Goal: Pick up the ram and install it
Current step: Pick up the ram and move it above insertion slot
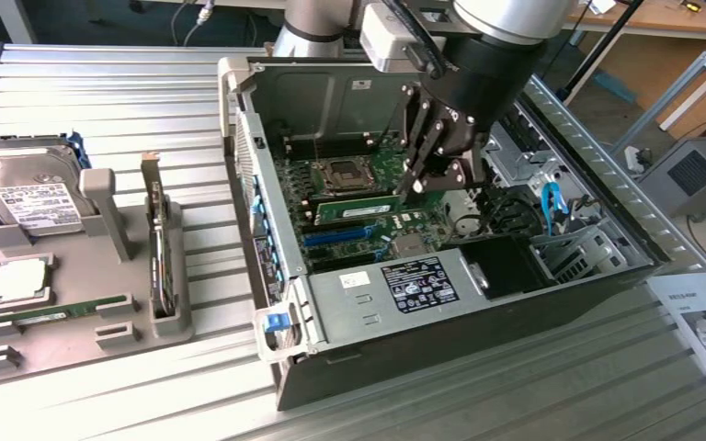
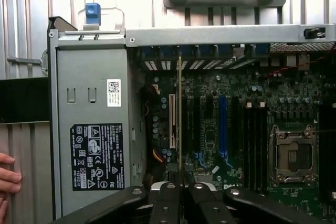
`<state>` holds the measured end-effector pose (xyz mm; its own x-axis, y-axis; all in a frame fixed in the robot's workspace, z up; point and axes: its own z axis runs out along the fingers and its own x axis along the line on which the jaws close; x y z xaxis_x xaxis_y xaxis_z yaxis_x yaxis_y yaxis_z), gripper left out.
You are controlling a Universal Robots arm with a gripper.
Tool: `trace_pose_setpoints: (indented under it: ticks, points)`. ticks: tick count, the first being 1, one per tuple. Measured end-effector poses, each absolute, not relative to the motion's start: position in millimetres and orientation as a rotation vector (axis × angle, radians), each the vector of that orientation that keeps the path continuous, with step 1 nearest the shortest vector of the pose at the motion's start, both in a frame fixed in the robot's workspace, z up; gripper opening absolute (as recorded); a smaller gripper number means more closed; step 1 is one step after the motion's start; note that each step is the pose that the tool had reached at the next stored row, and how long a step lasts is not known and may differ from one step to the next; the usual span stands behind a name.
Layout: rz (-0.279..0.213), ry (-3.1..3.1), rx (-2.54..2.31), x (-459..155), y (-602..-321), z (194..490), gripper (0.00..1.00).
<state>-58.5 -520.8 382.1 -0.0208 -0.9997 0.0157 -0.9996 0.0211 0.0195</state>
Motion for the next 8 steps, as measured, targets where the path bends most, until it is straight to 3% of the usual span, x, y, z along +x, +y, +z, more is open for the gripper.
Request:
trace_pose_setpoints:
  ticks: [8]
  points:
    - [-0.005, -2.227, 2.181, -55.8, -520.8, 382.1, 0.12]
